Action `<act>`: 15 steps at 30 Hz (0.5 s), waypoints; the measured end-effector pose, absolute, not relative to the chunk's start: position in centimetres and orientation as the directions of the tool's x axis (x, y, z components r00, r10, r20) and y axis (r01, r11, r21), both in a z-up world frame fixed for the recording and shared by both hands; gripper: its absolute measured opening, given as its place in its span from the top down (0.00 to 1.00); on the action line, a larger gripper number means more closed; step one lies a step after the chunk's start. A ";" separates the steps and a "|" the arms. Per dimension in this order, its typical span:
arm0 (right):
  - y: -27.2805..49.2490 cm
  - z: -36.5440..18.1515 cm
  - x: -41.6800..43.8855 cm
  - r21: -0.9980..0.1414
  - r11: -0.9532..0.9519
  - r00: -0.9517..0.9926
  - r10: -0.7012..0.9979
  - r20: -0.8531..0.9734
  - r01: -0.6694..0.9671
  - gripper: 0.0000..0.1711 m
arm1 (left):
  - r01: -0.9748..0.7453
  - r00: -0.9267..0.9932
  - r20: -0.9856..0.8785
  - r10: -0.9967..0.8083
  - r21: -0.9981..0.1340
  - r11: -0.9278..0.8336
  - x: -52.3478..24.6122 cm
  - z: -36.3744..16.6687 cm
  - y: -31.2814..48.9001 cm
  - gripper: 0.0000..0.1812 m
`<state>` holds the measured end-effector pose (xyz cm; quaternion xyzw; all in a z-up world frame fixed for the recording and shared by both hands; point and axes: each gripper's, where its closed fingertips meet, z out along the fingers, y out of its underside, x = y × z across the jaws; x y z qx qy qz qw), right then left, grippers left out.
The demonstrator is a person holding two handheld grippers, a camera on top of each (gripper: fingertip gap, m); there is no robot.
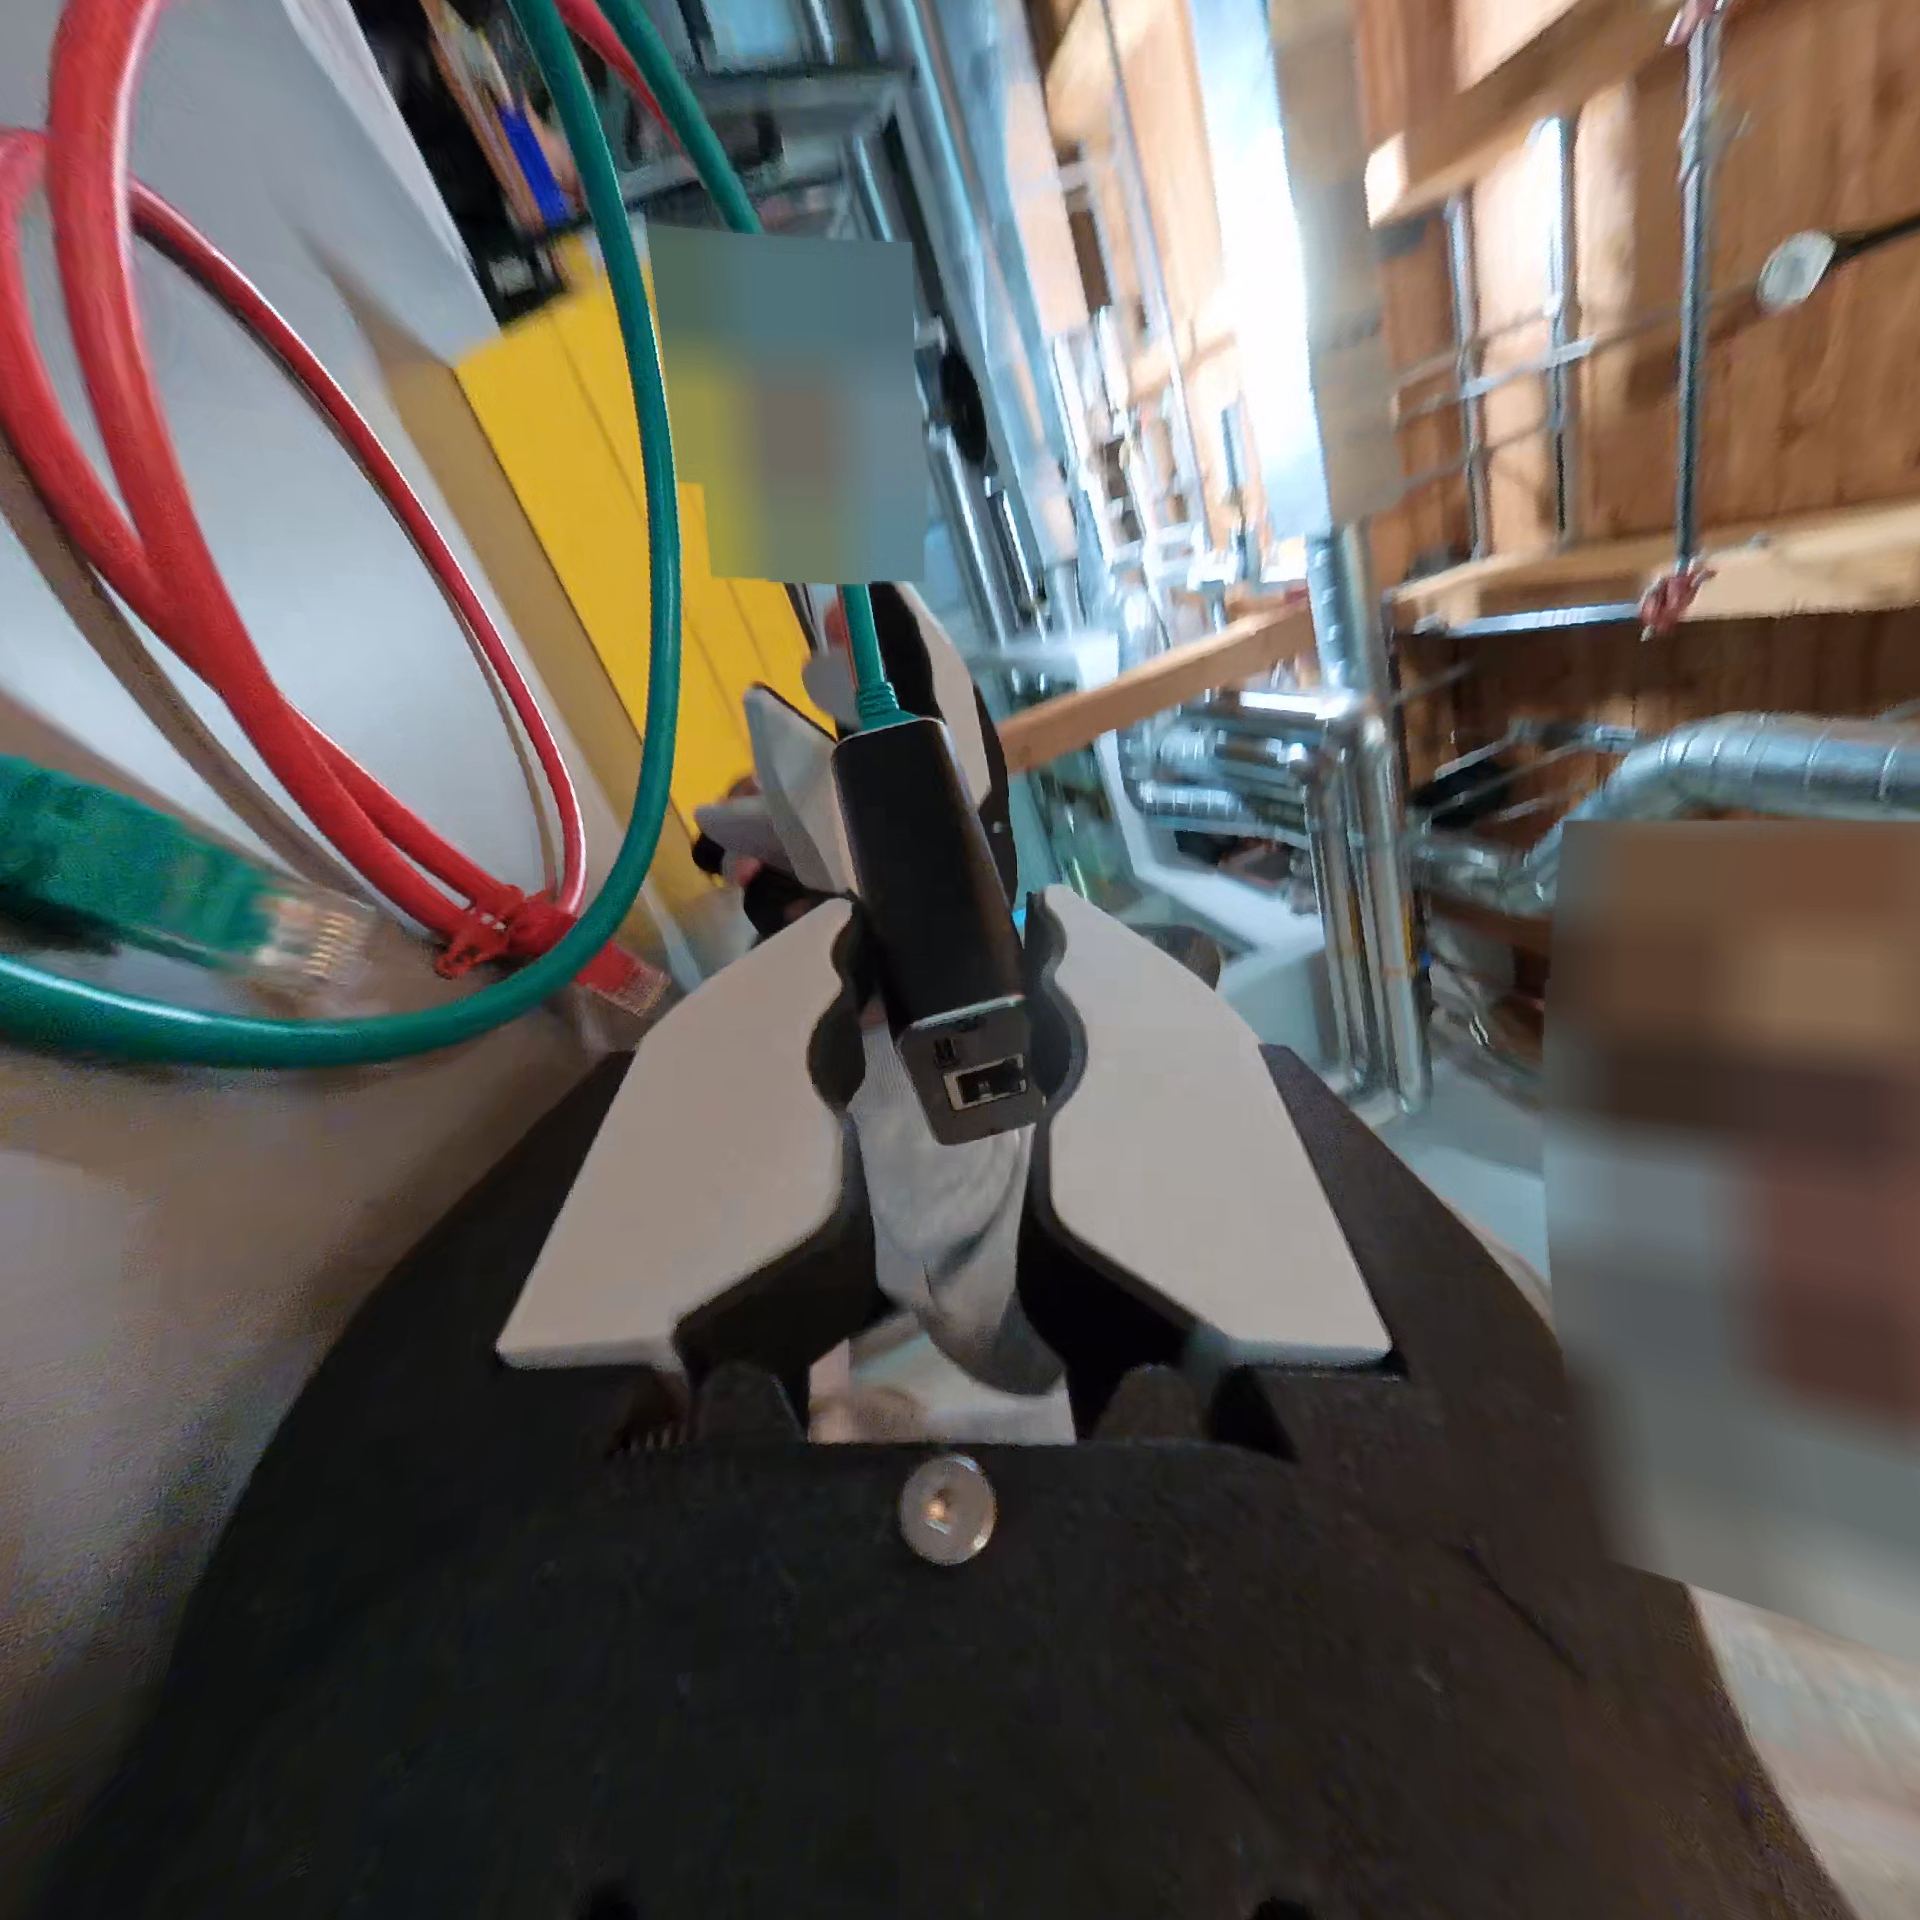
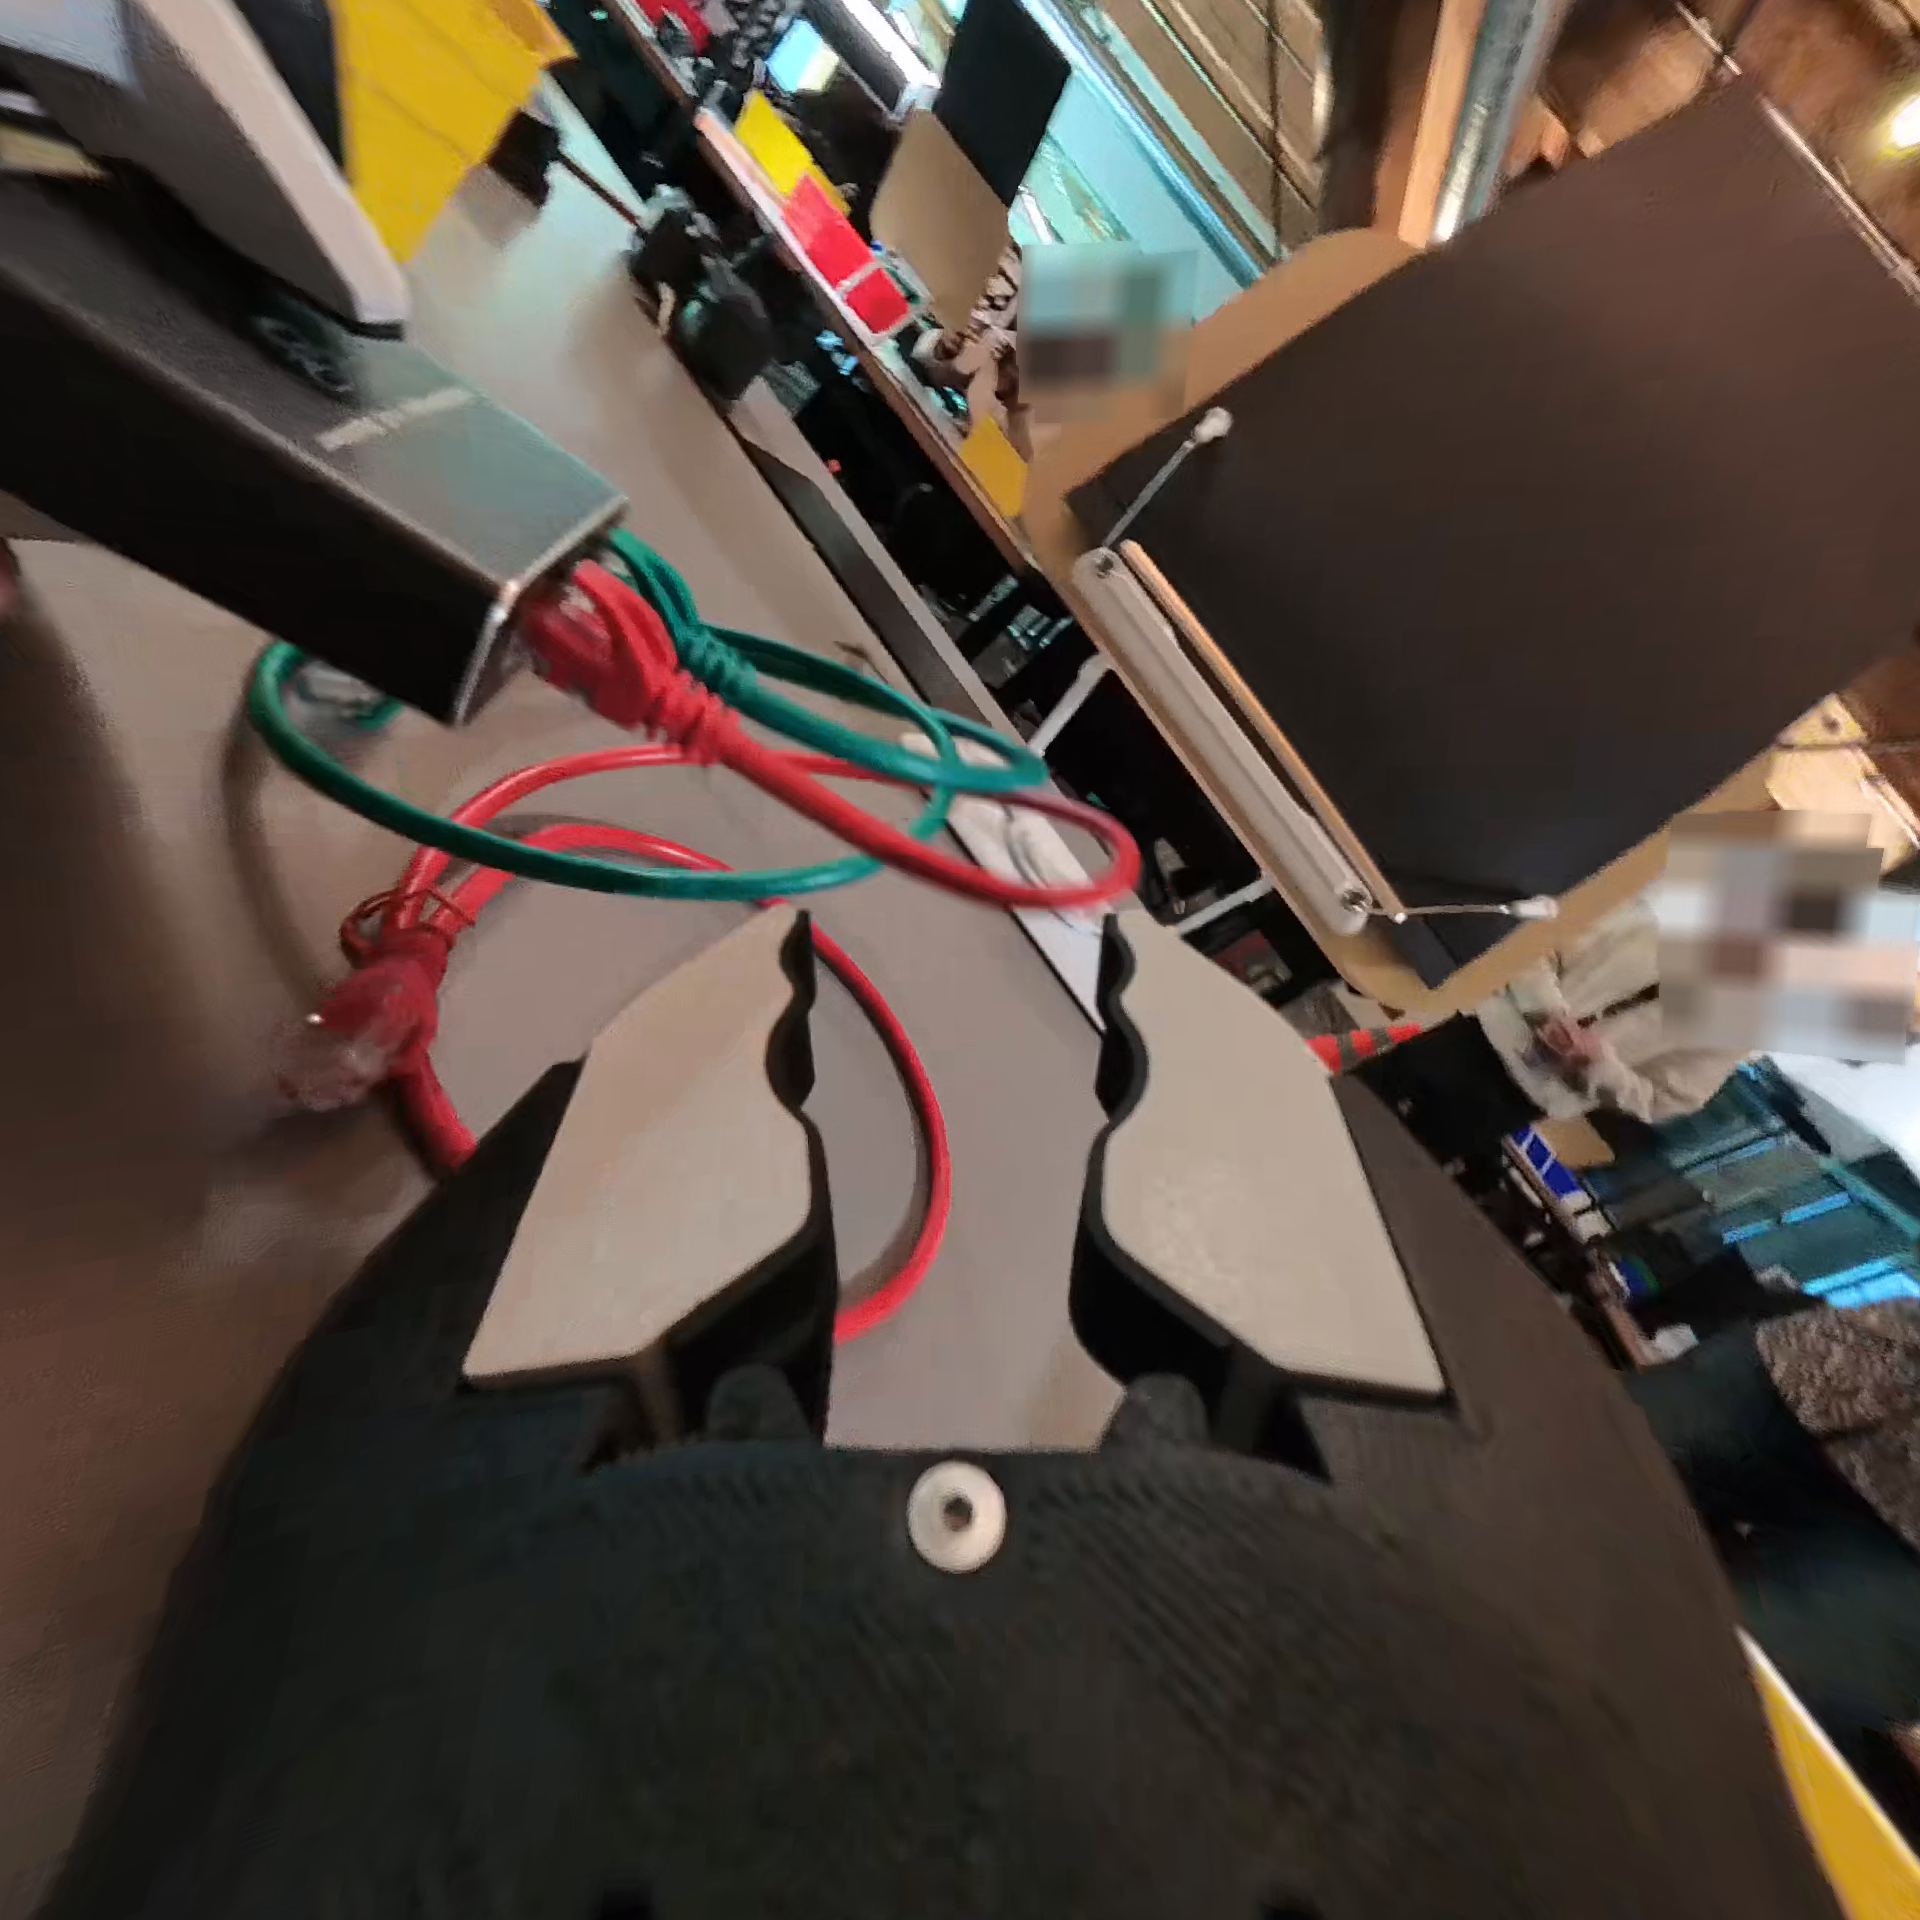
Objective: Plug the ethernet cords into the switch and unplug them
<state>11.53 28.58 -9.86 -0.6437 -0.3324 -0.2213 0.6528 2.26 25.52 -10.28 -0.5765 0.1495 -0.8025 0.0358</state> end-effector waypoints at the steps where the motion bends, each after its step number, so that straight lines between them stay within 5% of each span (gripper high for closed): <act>1: 28.6 -9.7 11.9 -0.701 0.057 0.692 0.116 0.712 0.711 0.70 | -0.056 -0.328 0.913 -0.244 -0.276 -0.959 2.0 -10.2 26.4 0.85; 5: 28.5 -10.6 10.6 -0.764 -0.003 0.754 0.164 0.637 0.646 0.74 | 0.122 -0.291 0.915 -0.280 -0.255 -0.959 1.2 -10.3 28.8 0.86; 15: 26.5 -9.7 4.9 -0.984 -0.033 0.912 0.382 0.152 0.177 0.72 | 0.186 -0.257 0.913 -0.316 -0.274 -0.944 1.0 -10.4 29.2 0.86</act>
